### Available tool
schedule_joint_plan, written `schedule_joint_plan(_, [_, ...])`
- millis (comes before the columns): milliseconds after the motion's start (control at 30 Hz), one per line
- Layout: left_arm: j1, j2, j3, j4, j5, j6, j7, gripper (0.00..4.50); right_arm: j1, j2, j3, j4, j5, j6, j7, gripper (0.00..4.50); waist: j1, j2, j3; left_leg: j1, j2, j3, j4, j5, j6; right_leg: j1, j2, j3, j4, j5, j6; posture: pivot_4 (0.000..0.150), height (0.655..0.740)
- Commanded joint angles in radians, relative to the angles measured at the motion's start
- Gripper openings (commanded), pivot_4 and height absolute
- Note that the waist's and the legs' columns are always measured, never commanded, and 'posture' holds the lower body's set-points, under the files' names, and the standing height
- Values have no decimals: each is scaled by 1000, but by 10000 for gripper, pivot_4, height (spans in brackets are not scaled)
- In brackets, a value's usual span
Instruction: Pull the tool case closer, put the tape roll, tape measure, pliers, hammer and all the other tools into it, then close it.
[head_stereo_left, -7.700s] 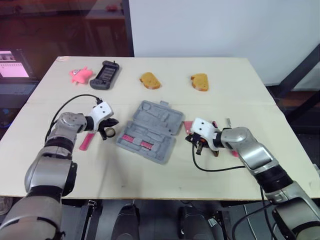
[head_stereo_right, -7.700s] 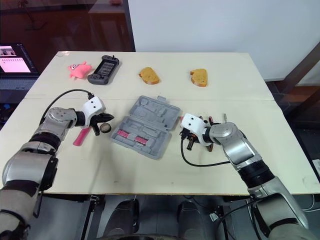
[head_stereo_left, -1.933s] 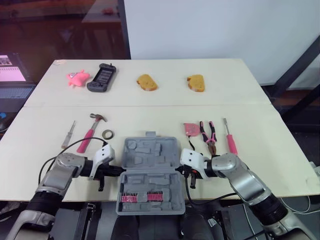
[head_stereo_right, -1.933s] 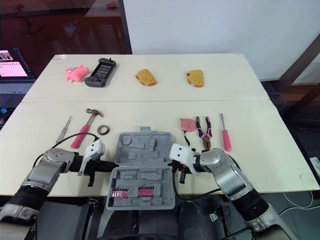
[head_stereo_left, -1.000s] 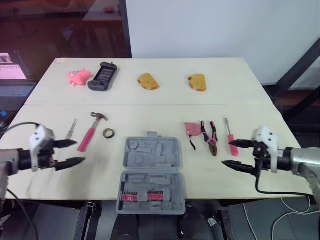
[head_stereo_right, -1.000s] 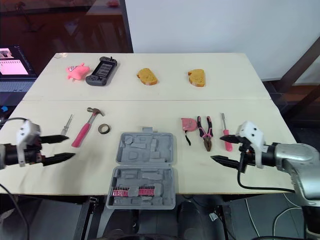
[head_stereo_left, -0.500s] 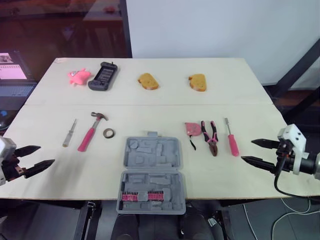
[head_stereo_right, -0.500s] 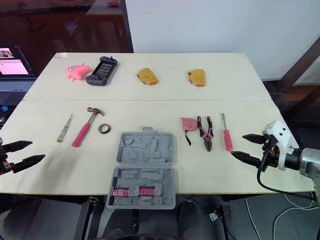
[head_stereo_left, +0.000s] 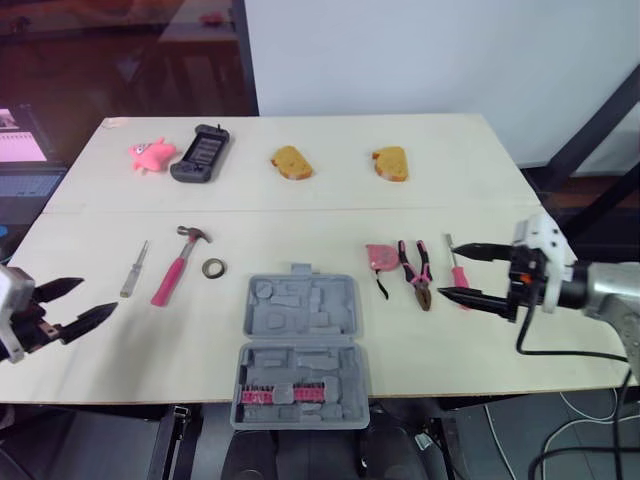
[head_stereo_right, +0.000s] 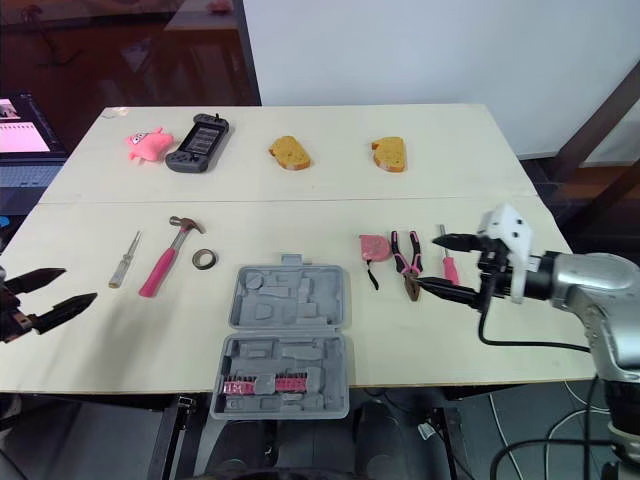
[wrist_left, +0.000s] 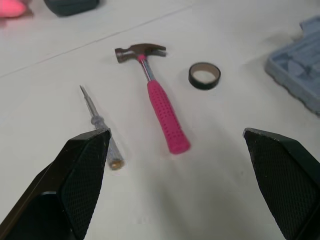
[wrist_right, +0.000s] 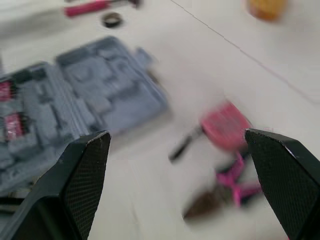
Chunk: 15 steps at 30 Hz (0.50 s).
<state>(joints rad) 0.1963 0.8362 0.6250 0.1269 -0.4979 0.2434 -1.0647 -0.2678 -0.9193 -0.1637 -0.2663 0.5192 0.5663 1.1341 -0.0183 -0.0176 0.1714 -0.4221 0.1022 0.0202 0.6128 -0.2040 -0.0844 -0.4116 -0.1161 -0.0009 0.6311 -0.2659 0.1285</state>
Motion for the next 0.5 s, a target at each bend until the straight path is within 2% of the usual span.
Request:
schedule_joint_plan(33, [112,-60,96,-193,-47,70,96,44614,-134,-6,78,-84,55,77,22,45000,0,0,0,0,0,0,0,0,0,0,0,0,0,0,0,1500,7207])
schedule_joint_plan(133, [213,-132,123,-302,-55,106,161,44614,-256,5,139,-89,102,161,36,45000,6,-1,0,0,0,0,0,0,0,-1,0,0,0,0,0,1500,7207])
schedule_joint_plan(233, [301,-231,123,-407,-33,103,255,44614,-365,21,206,-64,90,155,75,45000,8,-1,0,-1,0,0,1,0,0,0,-1,0,-1,0,-1,1500,7207])
schedule_joint_plan(367, [347,-316,93,-506,-23,118,341,44614,-438,30,246,-30,70,127,116,45000,11,-3,-1,-3,0,-1,2,0,0,-1,-1,0,-1,0,-1,1500,7207])
schedule_joint_plan(500, [344,-330,50,-533,-7,120,371,44614,-435,36,247,-41,29,89,83,45000,10,-3,-1,-3,0,-1,2,0,0,-1,-1,0,-1,0,-1,1500,7207])
